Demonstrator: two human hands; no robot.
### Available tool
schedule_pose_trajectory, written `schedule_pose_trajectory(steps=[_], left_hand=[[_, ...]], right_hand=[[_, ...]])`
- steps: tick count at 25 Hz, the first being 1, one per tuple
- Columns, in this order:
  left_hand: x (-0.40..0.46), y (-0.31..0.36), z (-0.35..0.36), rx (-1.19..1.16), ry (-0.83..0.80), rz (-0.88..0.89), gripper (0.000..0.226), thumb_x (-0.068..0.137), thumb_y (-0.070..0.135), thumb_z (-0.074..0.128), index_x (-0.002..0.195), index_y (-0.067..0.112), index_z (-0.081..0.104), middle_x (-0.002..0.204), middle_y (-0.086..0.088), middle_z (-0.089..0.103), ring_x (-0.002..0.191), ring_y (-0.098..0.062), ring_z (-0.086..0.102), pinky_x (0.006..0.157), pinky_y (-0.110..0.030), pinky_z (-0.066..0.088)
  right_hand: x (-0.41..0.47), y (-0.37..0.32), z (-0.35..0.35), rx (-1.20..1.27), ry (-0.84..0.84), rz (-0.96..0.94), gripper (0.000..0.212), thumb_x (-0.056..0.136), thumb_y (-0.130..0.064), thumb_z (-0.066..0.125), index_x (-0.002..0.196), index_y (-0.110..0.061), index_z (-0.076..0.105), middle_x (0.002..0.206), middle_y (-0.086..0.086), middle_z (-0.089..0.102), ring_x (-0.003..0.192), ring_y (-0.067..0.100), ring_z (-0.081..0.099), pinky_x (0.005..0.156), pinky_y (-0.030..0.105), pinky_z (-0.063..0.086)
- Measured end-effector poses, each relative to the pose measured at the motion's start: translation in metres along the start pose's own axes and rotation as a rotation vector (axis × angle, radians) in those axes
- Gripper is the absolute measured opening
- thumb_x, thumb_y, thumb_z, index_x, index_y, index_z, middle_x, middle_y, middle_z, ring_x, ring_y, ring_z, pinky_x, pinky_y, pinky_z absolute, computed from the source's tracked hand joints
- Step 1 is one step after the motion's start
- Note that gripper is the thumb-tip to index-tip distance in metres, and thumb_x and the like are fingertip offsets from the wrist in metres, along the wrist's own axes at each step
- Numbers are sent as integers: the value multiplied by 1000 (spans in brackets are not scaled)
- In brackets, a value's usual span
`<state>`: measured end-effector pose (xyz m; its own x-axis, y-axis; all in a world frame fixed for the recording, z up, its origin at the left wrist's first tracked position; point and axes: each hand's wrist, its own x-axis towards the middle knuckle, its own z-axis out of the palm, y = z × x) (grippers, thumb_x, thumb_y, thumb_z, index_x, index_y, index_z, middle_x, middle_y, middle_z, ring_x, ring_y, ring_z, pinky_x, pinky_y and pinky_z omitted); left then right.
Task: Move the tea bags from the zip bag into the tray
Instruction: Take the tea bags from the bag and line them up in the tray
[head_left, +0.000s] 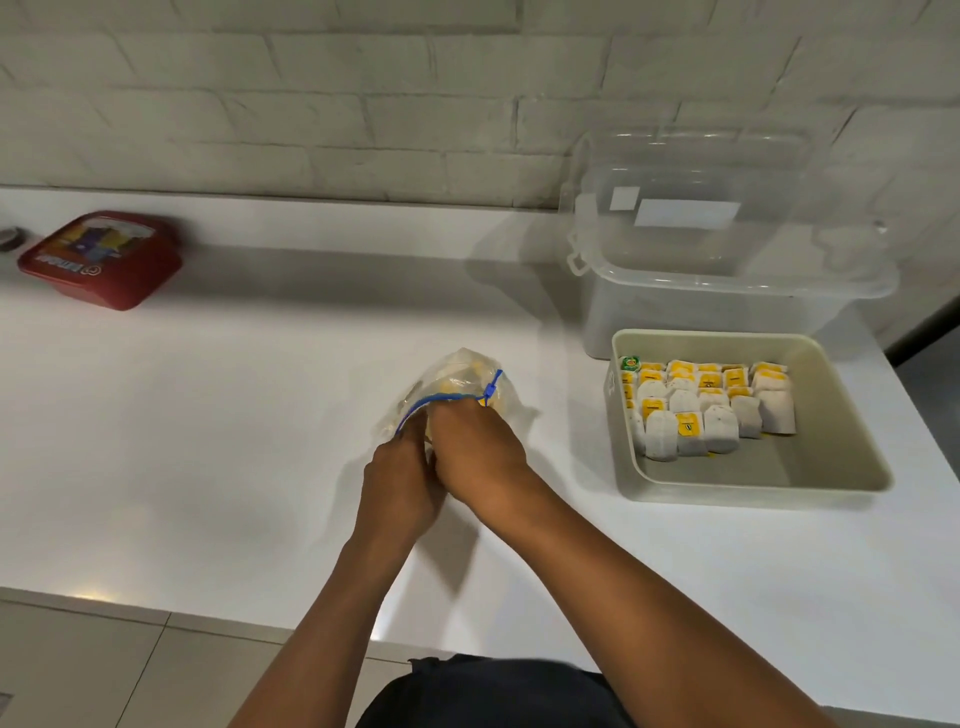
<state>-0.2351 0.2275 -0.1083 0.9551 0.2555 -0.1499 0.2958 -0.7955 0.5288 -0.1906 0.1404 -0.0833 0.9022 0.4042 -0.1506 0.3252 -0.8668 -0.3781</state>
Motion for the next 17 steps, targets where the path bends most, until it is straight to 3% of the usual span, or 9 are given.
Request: schedule_pose_trajectory(steps=[2, 4, 8, 12, 15, 17], left_hand=[[2, -6, -1, -220, 10, -1, 39, 88, 14, 58, 122, 30, 62, 108, 5, 72, 97, -23, 68, 78, -27, 49], [4, -9, -3, -532, -60, -57, 32, 90, 13, 57, 108, 37, 70, 103, 11, 74, 94, -15, 72, 86, -39, 58], [-1, -5, -6, -959, -213, -122, 26, 99, 9, 53, 113, 21, 72, 107, -9, 75, 99, -29, 72, 93, -50, 56], [-7, 4, -5, -1040, -148, -111, 17, 99, 18, 58, 107, 18, 73, 102, -12, 74, 90, -24, 72, 84, -40, 59], [-5, 5, -1, -1010, -46, -132, 12, 96, 16, 64, 102, 14, 73, 97, -12, 74, 77, -18, 71, 75, -33, 57], [-3, 2, 1, -1016, -11, -162, 10, 95, 14, 65, 99, 12, 73, 95, -12, 72, 75, -15, 68, 77, -36, 58]], right_hand=[[-5, 8, -8, 104, 15, -2, 16, 89, -6, 57, 104, -9, 60, 102, 13, 65, 82, 26, 60, 63, 29, 39], [-8, 21, -15, 297, 24, 66, 7, 89, -14, 58, 96, -12, 60, 97, 10, 67, 82, 24, 60, 63, 28, 42], [-15, 47, -22, 851, -80, 219, 9, 86, -11, 58, 92, -13, 65, 87, 9, 73, 72, 23, 74, 75, 36, 62], [-17, 58, -19, 829, -56, 168, 11, 86, -18, 65, 97, -20, 67, 92, 8, 72, 72, 23, 74, 74, 41, 62], [-19, 60, -20, 947, -103, 170, 22, 85, -23, 72, 107, -20, 66, 94, 10, 70, 74, 21, 74, 67, 31, 61], [-22, 61, -22, 972, -140, 165, 25, 86, -17, 71, 110, -16, 65, 93, 12, 71, 72, 19, 72, 63, 27, 58]])
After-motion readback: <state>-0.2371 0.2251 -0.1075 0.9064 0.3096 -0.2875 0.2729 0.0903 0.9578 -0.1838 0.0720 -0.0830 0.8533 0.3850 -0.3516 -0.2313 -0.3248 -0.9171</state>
